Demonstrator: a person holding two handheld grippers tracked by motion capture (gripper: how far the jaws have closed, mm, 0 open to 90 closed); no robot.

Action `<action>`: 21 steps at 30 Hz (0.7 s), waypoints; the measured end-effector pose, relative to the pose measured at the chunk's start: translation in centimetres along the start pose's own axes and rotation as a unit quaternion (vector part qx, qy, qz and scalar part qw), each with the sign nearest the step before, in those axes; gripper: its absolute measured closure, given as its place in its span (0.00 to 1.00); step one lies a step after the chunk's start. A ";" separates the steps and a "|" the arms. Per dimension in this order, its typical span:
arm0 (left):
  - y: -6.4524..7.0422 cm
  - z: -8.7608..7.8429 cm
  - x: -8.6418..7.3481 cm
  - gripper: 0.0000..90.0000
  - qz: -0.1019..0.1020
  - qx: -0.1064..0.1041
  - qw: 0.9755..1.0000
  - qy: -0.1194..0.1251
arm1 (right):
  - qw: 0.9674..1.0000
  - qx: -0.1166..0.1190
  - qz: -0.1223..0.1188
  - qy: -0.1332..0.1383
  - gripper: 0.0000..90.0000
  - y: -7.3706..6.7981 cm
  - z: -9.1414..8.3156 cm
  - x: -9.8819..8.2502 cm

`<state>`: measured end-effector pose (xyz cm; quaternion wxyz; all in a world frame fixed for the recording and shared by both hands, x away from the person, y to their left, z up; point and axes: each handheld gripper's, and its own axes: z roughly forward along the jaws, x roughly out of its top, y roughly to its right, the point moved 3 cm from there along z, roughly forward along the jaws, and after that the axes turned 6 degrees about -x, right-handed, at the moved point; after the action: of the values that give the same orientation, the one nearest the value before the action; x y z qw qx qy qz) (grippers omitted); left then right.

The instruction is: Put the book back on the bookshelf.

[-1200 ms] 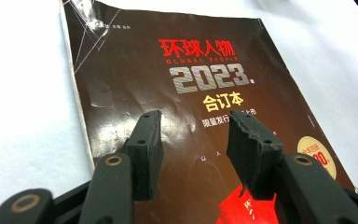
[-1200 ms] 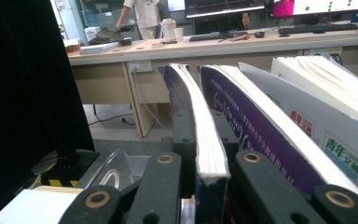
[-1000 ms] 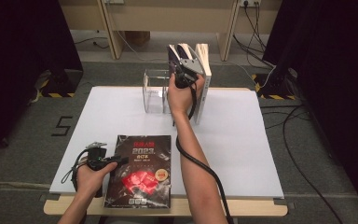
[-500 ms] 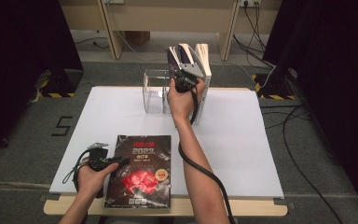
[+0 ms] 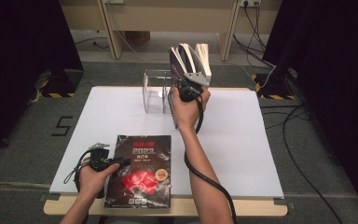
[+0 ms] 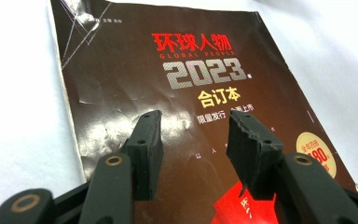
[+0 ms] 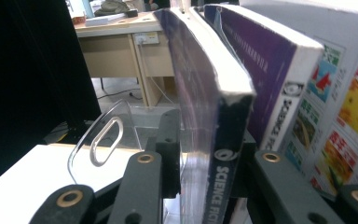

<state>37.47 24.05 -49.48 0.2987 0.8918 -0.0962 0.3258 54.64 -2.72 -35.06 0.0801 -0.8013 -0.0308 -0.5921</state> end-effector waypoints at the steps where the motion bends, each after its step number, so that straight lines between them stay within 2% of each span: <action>1: 0.0 0.0 0.0 0.60 0.000 0.000 1.000 0.000 | 1.000 0.002 0.003 -0.002 0.81 0.0 -0.1 -0.1; 5: 0.1 -0.1 0.0 0.60 0.001 0.000 1.000 0.001 | 1.000 0.003 -0.004 -0.004 0.84 0.0 -0.5 -0.3; 8: 0.0 -0.2 0.0 0.60 0.000 0.001 1.000 0.004 | 1.000 0.010 0.001 -0.014 0.88 0.0 -0.3 -0.3; 13: 0.0 -0.2 0.0 0.60 0.000 -0.001 1.000 0.003 | 0.999 0.007 0.005 -0.032 0.89 0.1 0.1 -0.1; 21: 0.0 -0.3 0.1 0.60 -0.001 -0.002 1.000 0.004 | 0.998 -0.010 0.006 -0.055 0.93 0.2 0.2 0.3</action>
<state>37.39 24.22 -49.30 0.3010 0.8902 -0.0943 0.3286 54.91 -2.87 -34.87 0.0741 -0.8334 -0.0240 -0.5471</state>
